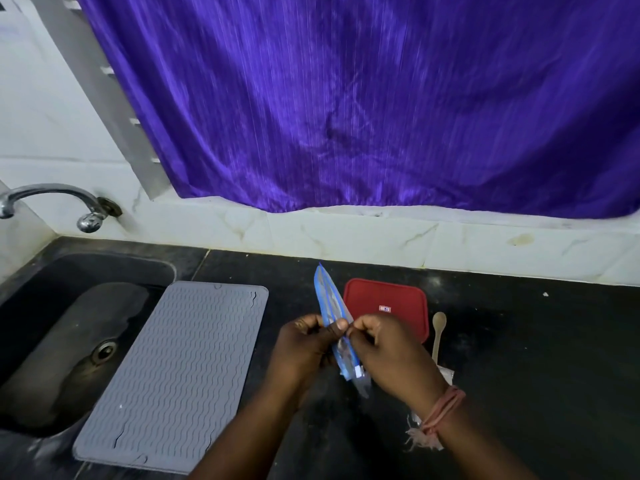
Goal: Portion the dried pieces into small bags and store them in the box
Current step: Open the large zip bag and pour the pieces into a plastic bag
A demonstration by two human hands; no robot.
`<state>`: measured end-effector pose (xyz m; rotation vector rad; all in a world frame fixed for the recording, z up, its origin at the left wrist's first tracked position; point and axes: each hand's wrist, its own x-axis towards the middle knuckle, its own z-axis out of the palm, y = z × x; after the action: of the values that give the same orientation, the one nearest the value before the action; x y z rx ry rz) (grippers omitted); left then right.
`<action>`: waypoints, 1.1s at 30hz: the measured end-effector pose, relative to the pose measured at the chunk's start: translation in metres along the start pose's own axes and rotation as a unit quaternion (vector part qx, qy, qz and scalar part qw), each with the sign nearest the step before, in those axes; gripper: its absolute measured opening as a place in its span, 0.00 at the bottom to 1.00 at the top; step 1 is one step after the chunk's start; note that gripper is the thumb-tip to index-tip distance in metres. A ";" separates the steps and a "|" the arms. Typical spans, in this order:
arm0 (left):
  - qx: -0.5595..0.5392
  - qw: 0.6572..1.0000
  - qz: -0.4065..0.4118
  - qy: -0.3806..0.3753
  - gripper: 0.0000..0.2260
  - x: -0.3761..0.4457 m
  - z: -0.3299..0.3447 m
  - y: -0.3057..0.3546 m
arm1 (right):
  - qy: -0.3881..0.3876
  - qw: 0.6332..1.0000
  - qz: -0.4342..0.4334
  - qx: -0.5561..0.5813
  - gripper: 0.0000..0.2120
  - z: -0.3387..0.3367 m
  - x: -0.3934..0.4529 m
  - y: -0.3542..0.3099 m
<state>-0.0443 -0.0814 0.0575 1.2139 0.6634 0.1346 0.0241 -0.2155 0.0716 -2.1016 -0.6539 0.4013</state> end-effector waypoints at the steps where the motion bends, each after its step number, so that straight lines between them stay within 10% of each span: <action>1: 0.003 1.000 -0.004 -0.002 0.17 0.000 0.001 0.001 | 0.006 1.000 -0.006 -0.012 0.09 0.001 -0.001 -0.001; 11: 0.305 0.949 0.043 0.071 0.06 0.004 -0.005 0.003 | 0.116 0.985 0.120 -0.037 0.04 0.000 0.007 0.040; 14: 0.188 0.981 -0.025 0.024 0.10 0.000 0.005 0.009 | 0.058 0.985 0.164 0.012 0.09 0.012 0.007 0.037; 18: -0.102 0.967 -0.234 -0.017 0.11 0.002 -0.003 0.008 | 0.007 0.787 0.381 0.484 0.13 0.009 0.012 0.041; 22: -0.148 0.937 -0.310 -0.067 0.13 0.005 -0.018 -0.004 | -0.036 0.683 0.409 0.604 0.17 0.003 0.015 0.055; 29: 0.145 0.987 -0.034 -0.058 0.28 0.001 0.000 -0.019 | -0.009 0.799 0.337 0.497 0.15 0.014 0.013 0.061; 31: 0.305 0.944 0.100 -0.077 0.32 0.000 0.010 -0.020 | 0.046 0.911 0.264 0.313 0.03 0.022 0.010 0.052; 33: 0.457 0.866 0.199 -0.032 0.23 0.000 0.011 -0.024 | 0.113 0.963 0.190 0.156 0.12 0.026 0.010 0.048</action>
<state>-0.0444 -0.0997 0.0378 2.2648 0.3979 0.1234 0.0336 -0.2154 0.0174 -1.9246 -0.0423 0.4358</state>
